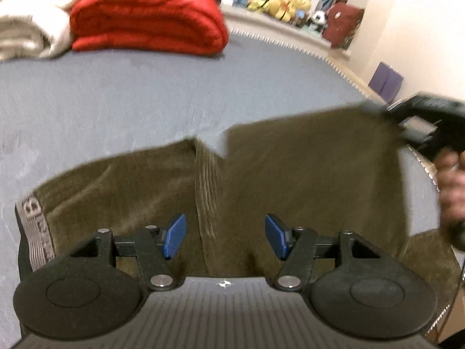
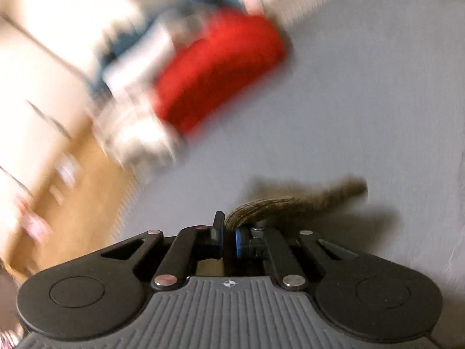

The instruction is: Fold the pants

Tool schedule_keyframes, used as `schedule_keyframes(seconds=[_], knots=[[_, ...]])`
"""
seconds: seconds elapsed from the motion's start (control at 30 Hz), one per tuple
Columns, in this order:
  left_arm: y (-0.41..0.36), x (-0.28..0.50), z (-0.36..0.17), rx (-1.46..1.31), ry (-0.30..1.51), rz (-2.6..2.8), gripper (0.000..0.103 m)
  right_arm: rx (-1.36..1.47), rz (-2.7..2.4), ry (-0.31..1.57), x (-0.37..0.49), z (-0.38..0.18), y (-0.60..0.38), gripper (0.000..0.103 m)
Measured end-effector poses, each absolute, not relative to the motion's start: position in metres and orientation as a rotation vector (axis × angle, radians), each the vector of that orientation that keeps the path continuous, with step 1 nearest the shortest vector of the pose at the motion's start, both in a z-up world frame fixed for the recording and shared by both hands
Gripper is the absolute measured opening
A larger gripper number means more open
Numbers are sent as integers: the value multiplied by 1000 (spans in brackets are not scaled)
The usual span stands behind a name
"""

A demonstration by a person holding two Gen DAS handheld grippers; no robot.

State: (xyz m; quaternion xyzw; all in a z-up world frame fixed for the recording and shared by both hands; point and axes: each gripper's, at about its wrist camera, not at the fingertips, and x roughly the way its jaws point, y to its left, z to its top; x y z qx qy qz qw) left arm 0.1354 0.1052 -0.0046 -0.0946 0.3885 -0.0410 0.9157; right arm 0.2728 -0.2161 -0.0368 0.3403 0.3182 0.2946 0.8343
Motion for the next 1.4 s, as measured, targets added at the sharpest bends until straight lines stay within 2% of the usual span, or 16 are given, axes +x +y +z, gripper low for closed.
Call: schedule_keyframes(seconds=[0.1, 0.2, 0.37, 0.47, 0.53, 0.6, 0.7, 0.77, 0.87, 0.9, 0.93, 1.0, 1.07, 1.27, 1.33, 1.4], knots=[[90, 137, 3, -142, 734, -154, 66, 825, 414, 323, 245, -11, -303, 7], [69, 148, -1, -115, 726, -231, 66, 756, -48, 148, 223, -22, -382, 7], [4, 178, -26, -43, 753, -396, 68, 826, -284, 426, 238, -108, -455, 13], [-31, 190, -52, 65, 778, -463, 80, 811, -303, 513, 241, -128, -459, 17], [-46, 196, -74, 145, 805, -478, 80, 839, -304, 496, 239, -128, -461, 33], [-52, 196, -96, 252, 834, -458, 80, 892, -296, 480, 233, -129, -478, 57], [-49, 194, -119, 360, 858, -461, 83, 1010, -265, 475, 234, -141, -494, 61], [-36, 194, -121, 348, 837, -485, 73, 1099, -271, 477, 239, -155, -510, 62], [-21, 198, -117, 363, 841, -464, 22, 1254, -244, 453, 250, -175, -530, 60], [-17, 198, -114, 362, 849, -467, 16, 1284, -241, 450, 254, -178, -533, 57], [-10, 200, -111, 346, 858, -470, 15, 1306, -246, 440, 258, -178, -536, 52], [4, 195, -101, 329, 850, -459, 13, 1313, -250, 403, 264, -173, -539, 24], [20, 190, -90, 316, 842, -468, 13, 1272, -246, 378, 269, -159, -538, 8], [57, 175, -74, 285, 864, -548, 11, 684, -126, 163, 244, -70, -484, 6], [61, 169, -77, 299, 877, -575, 11, 716, -280, 354, 241, -95, -492, 6], [57, 166, -80, 321, 892, -584, 11, 801, -486, 676, 239, -143, -508, 7]])
